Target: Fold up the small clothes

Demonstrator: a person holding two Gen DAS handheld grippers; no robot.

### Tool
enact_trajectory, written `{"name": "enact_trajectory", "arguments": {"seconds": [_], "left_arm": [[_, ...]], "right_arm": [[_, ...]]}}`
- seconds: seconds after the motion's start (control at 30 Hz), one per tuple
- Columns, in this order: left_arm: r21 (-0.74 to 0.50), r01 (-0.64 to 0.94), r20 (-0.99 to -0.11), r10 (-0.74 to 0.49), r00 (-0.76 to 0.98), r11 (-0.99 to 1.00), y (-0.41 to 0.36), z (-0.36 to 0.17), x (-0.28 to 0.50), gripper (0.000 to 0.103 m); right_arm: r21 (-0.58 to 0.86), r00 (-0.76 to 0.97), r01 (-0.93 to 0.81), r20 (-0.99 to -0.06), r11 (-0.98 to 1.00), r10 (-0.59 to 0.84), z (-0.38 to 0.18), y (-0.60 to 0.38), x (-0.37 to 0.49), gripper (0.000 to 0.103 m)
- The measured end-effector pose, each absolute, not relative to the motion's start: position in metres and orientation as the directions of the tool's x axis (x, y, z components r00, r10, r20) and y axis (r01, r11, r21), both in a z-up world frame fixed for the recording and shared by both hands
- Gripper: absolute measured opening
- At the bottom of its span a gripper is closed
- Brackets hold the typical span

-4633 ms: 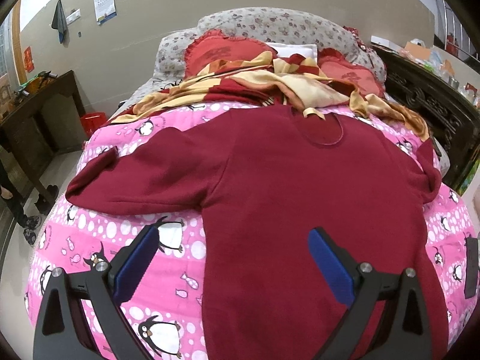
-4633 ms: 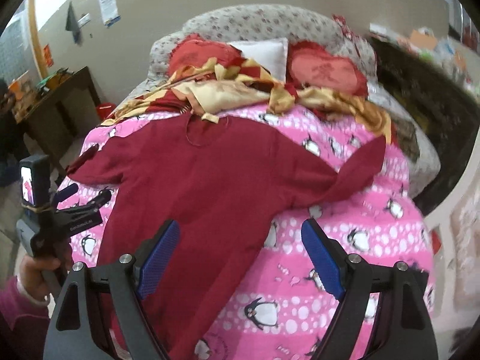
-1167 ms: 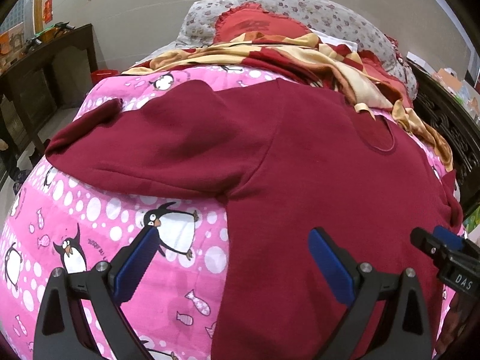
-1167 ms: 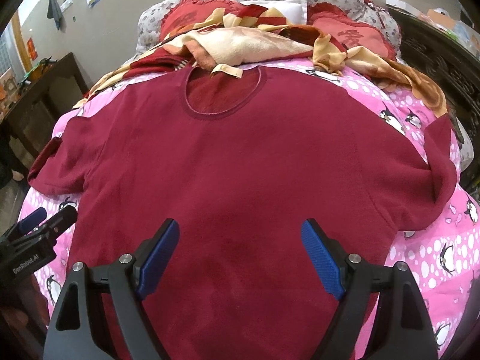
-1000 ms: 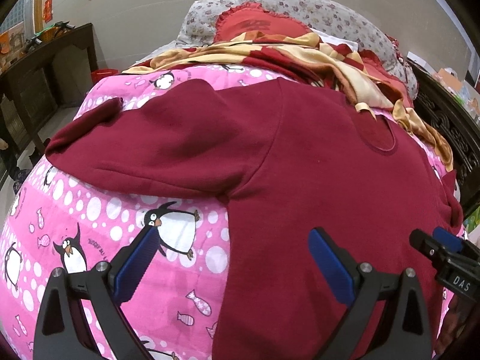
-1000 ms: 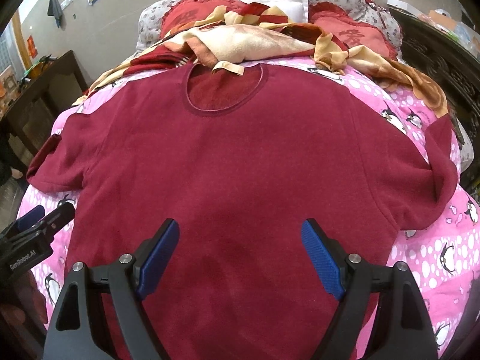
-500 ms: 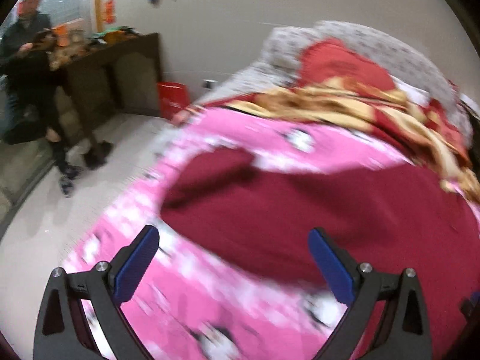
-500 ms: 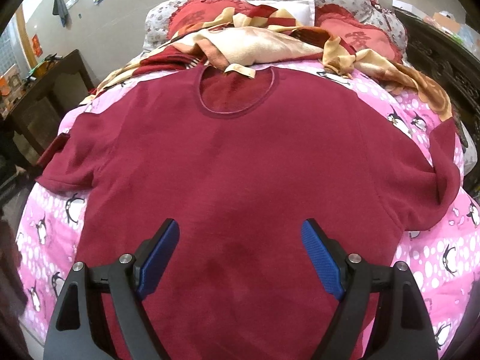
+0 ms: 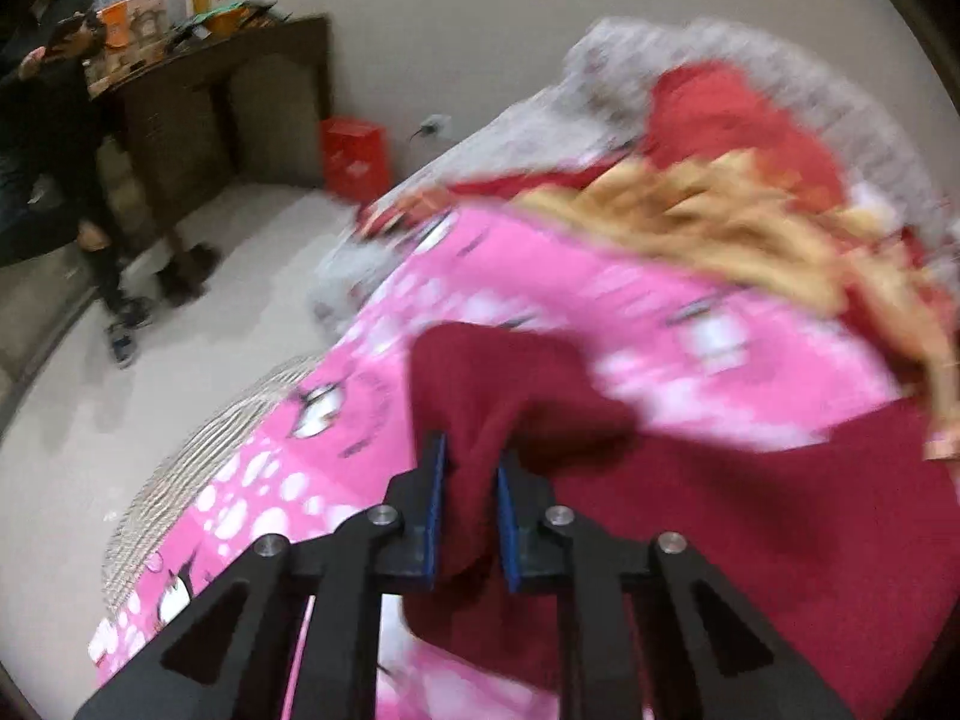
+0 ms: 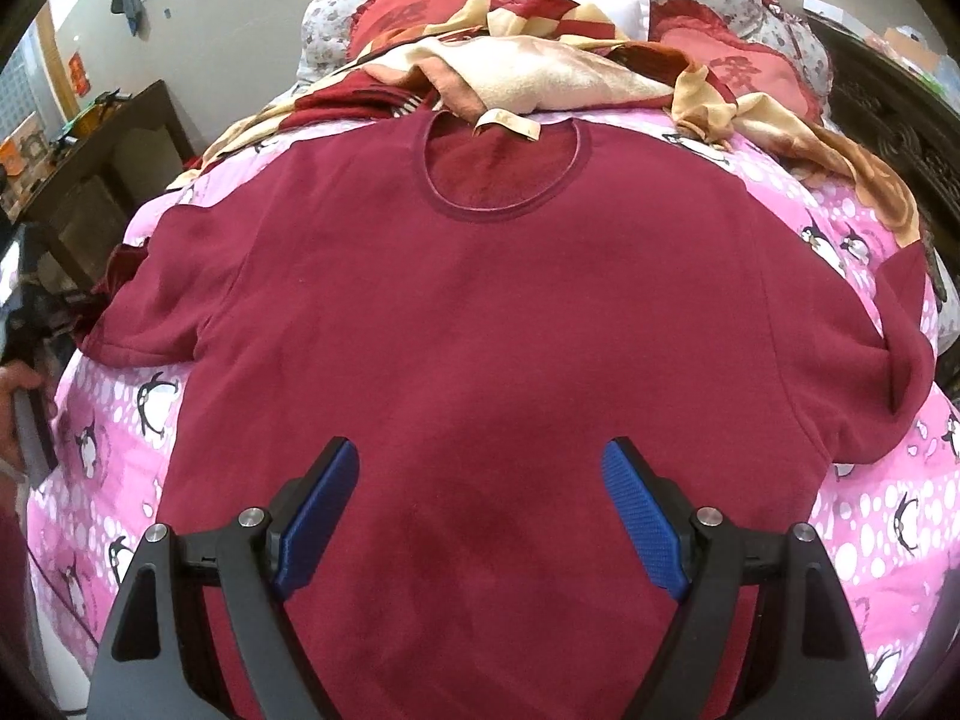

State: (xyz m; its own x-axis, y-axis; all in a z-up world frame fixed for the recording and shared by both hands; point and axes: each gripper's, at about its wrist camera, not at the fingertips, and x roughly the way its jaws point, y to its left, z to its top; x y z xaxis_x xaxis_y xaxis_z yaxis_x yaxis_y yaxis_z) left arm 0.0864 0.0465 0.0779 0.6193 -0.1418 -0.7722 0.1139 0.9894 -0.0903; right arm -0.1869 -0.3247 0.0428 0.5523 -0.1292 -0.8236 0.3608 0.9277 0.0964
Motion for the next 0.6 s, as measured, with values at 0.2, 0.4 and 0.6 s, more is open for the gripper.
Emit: {"name": "enact_trajectory", "arguments": {"seconds": [0.2, 0.4, 0.6], "left_arm": [[-0.279, 0.419, -0.65, -0.491, 0.58, 0.864, -0.036, 0.161, 0.015, 0.015], [-0.363, 0.588, -0.636, -0.654, 0.411, 0.723, -0.146, 0.142, -0.039, 0.016], [-0.351, 0.682, -0.771, -0.611, 0.178, 0.642, -0.223, 0.05, -0.075, 0.04]], "right_arm": [[0.119, 0.572, 0.416, -0.805, 0.902, -0.157, 0.052, -0.35, -0.192, 0.077], [0.149, 0.595, 0.492, -0.777, 0.858, -0.206, 0.066, -0.384, -0.214, 0.077], [0.141, 0.567, 0.548, -0.787, 0.825, -0.242, 0.068, -0.411, -0.235, 0.077]]}}
